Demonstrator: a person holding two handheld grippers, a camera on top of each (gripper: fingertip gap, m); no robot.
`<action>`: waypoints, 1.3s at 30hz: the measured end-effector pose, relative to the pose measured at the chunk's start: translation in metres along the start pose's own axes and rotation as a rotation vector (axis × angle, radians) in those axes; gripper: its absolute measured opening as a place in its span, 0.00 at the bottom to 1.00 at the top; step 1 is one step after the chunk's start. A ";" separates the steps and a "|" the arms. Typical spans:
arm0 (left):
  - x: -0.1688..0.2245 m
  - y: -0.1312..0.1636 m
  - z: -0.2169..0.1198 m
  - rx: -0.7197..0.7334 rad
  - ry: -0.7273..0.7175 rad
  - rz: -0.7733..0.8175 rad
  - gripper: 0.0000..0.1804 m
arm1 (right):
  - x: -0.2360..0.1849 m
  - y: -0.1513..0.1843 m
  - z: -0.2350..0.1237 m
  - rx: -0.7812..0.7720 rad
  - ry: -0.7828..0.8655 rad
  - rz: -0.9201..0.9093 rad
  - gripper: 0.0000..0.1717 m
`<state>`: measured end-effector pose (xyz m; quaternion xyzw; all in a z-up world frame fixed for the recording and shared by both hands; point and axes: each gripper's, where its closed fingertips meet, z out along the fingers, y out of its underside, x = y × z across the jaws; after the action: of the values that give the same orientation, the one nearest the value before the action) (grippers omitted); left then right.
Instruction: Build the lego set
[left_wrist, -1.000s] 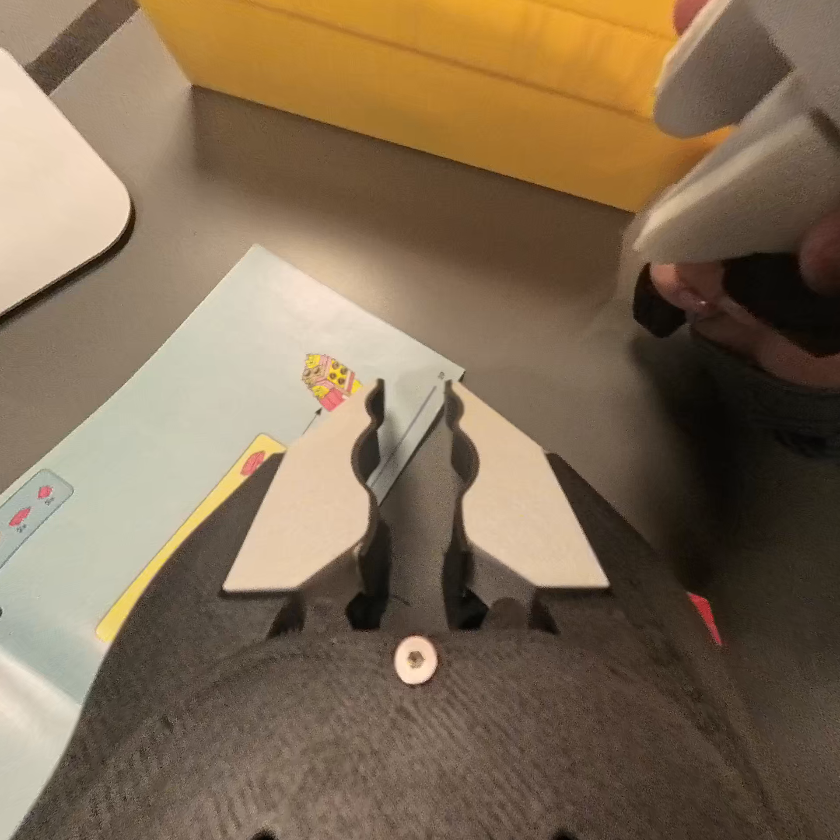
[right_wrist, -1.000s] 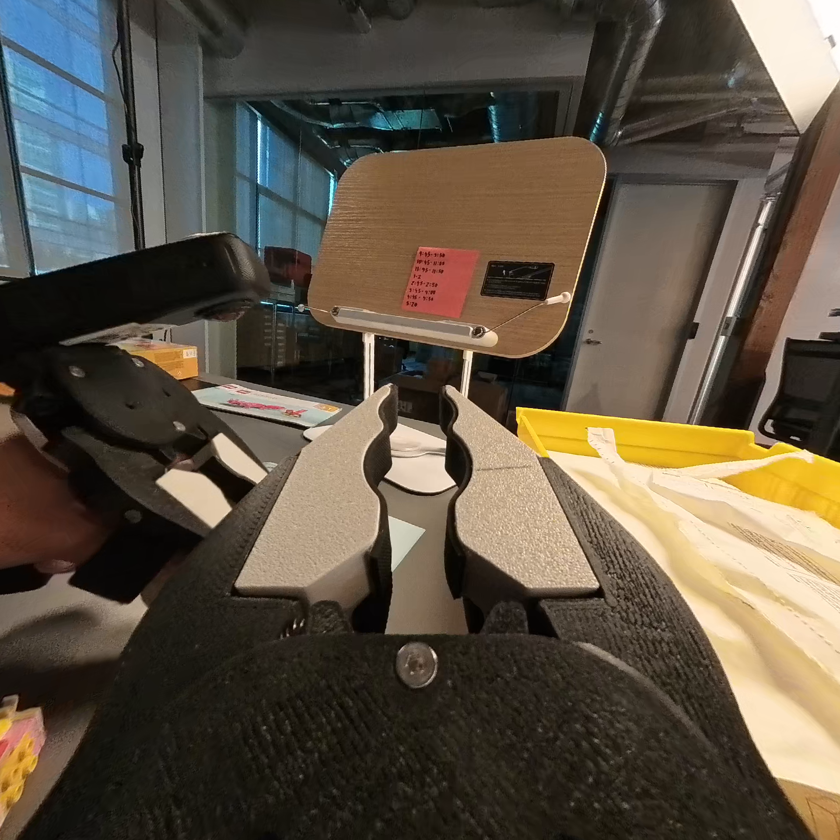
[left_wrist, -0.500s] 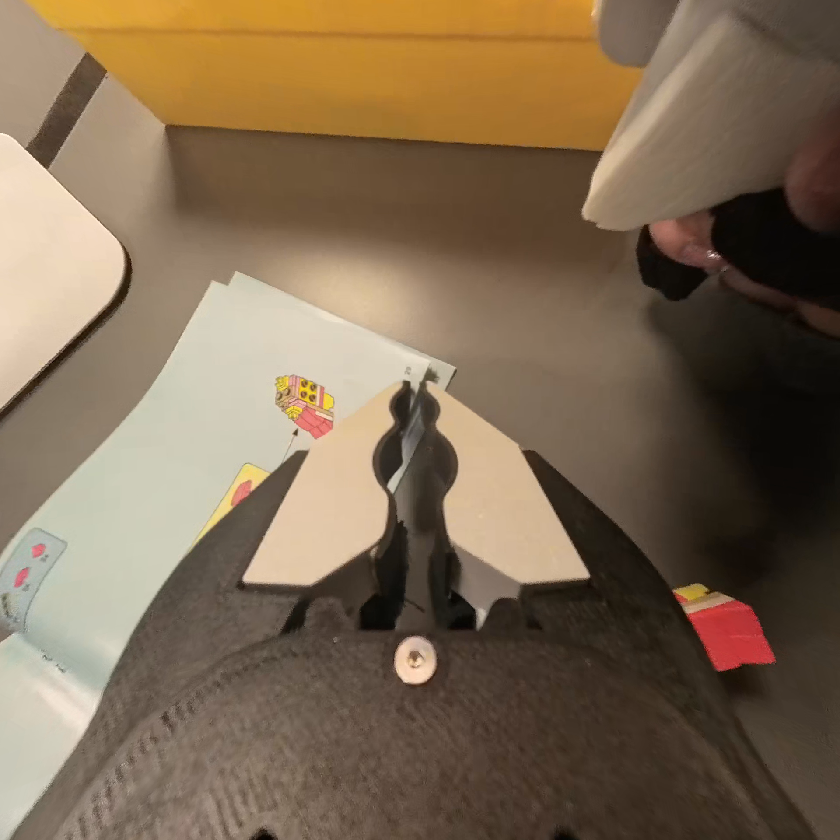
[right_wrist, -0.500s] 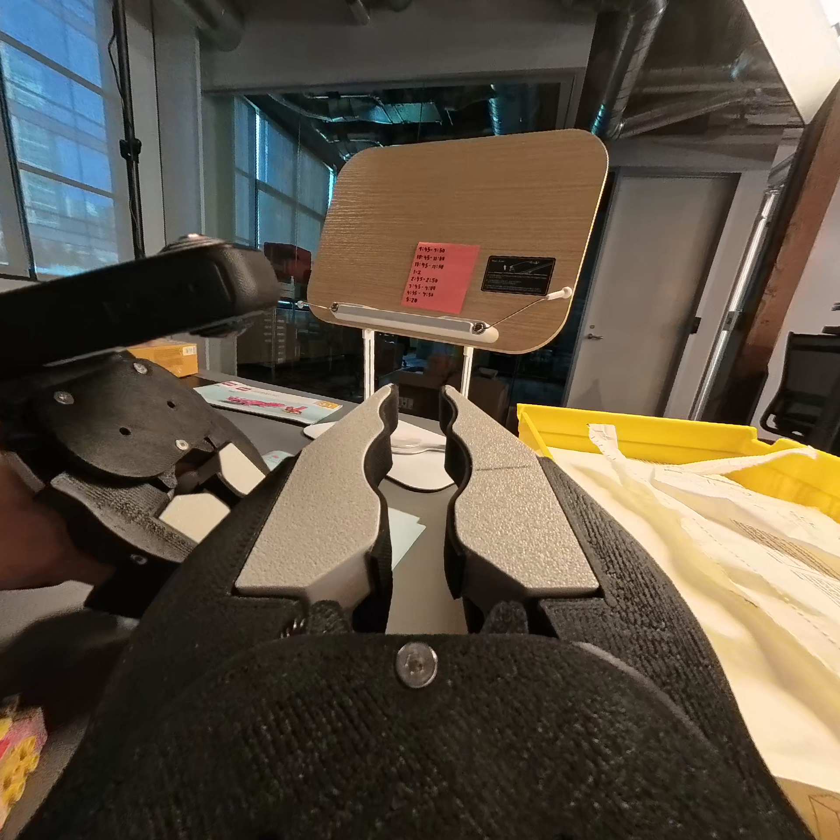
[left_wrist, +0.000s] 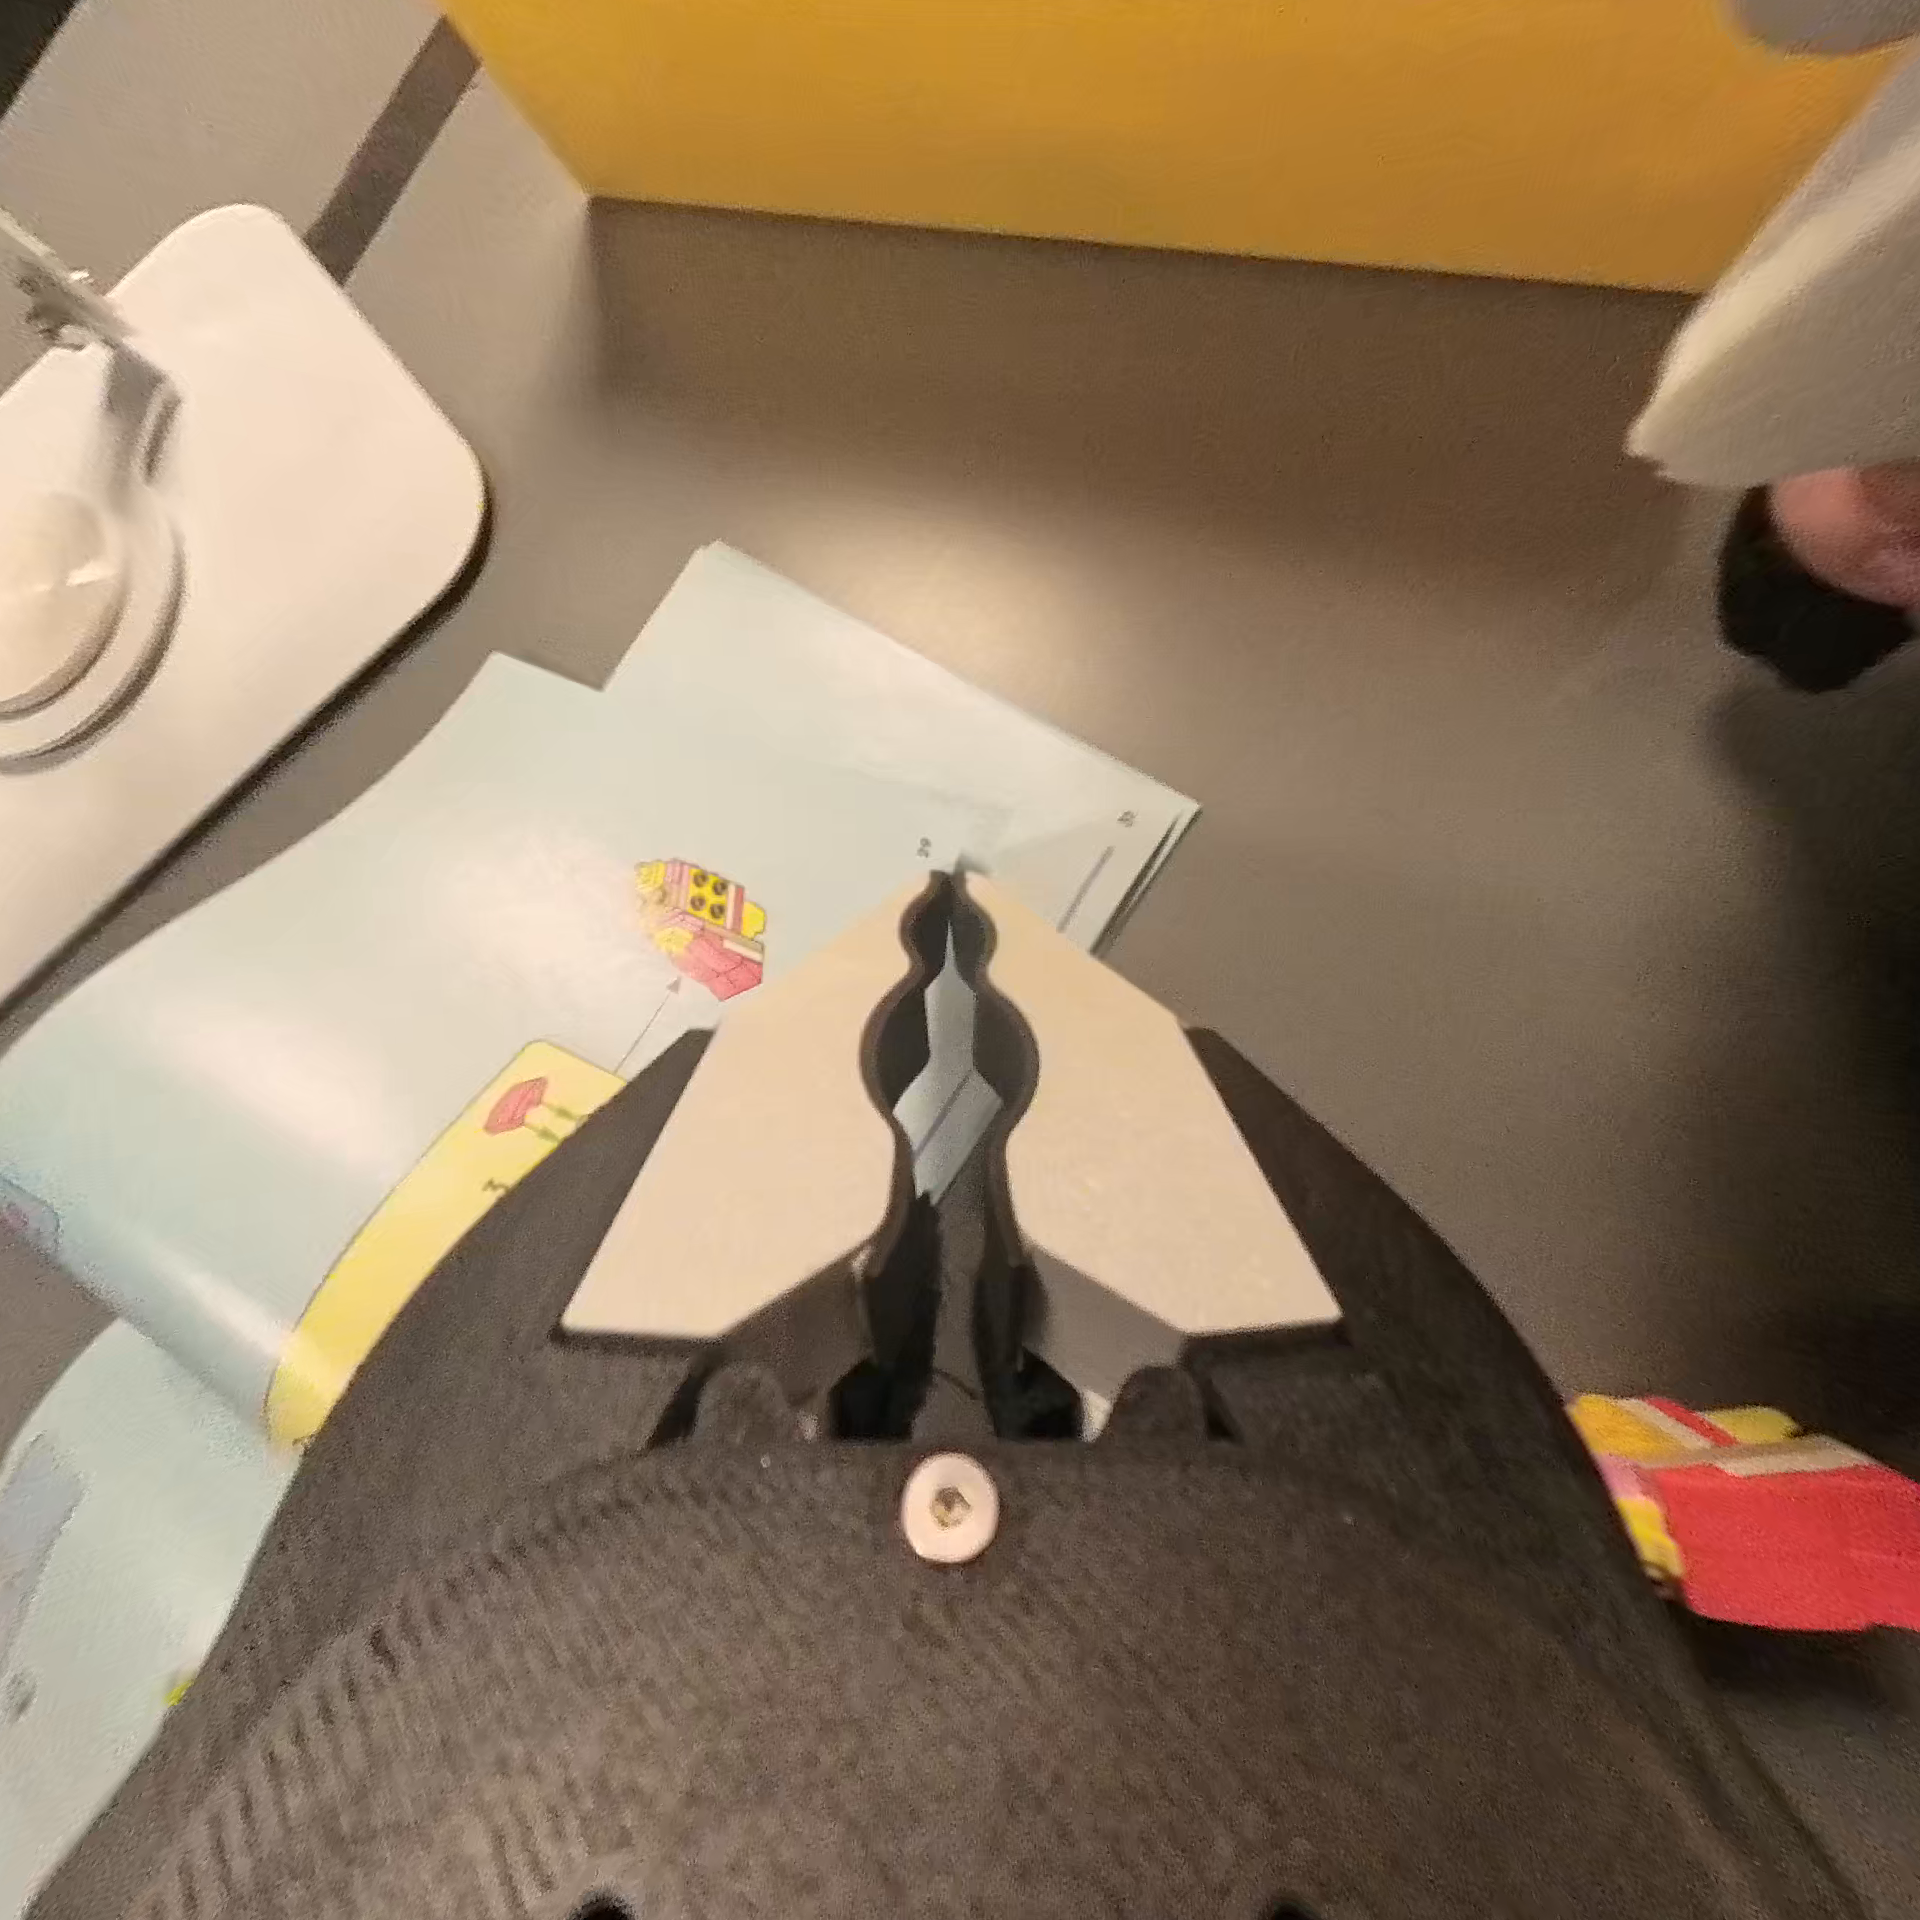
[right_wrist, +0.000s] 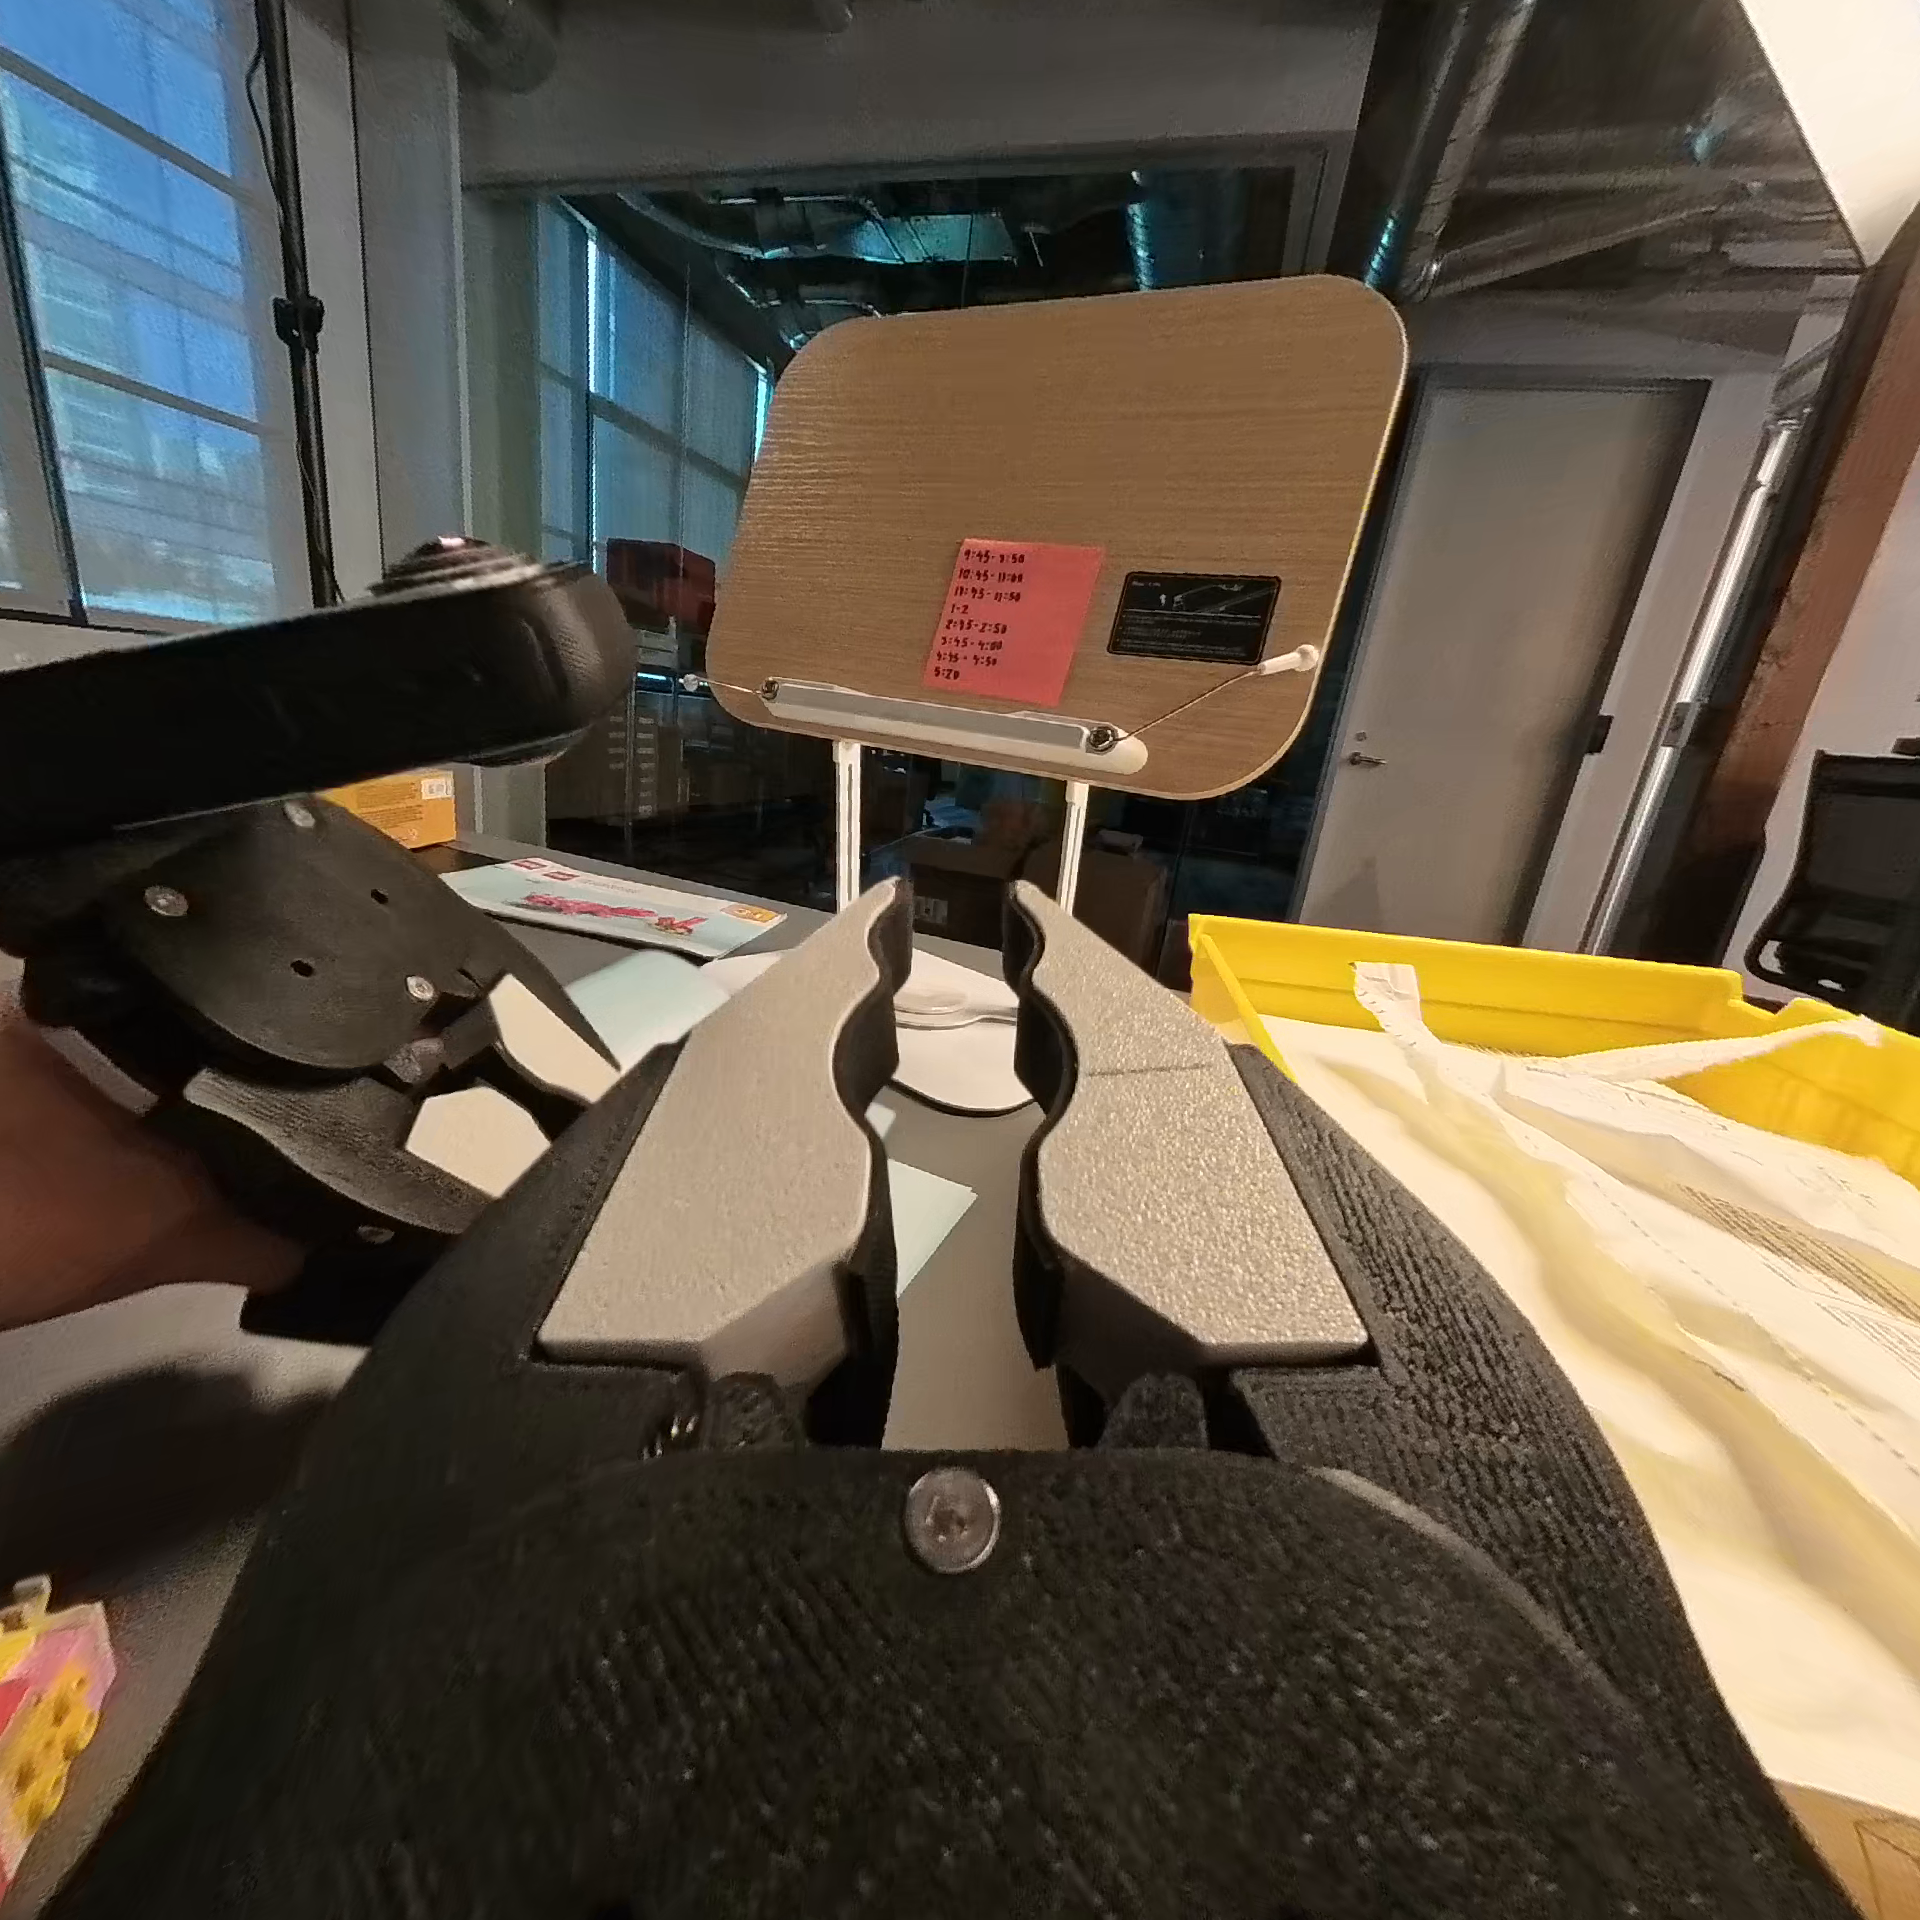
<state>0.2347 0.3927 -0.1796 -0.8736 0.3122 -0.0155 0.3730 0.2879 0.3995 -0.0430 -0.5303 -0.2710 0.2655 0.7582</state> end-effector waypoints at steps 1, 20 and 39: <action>-0.005 0.002 -0.001 -0.014 -0.031 0.005 0.00 | -0.001 0.001 0.000 -0.005 -0.002 -0.004 0.09; -0.129 0.078 -0.127 -0.520 -0.802 -0.288 0.03 | -0.015 0.007 0.003 -0.056 -0.020 -0.138 0.06; -0.123 0.025 -0.325 0.783 -0.657 -0.230 0.30 | -0.017 0.007 0.002 -0.052 -0.015 -0.187 0.06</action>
<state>0.0381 0.2397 0.0633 -0.6562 0.0517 0.1029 0.7457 0.2739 0.3912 -0.0514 -0.5201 -0.3317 0.1902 0.7637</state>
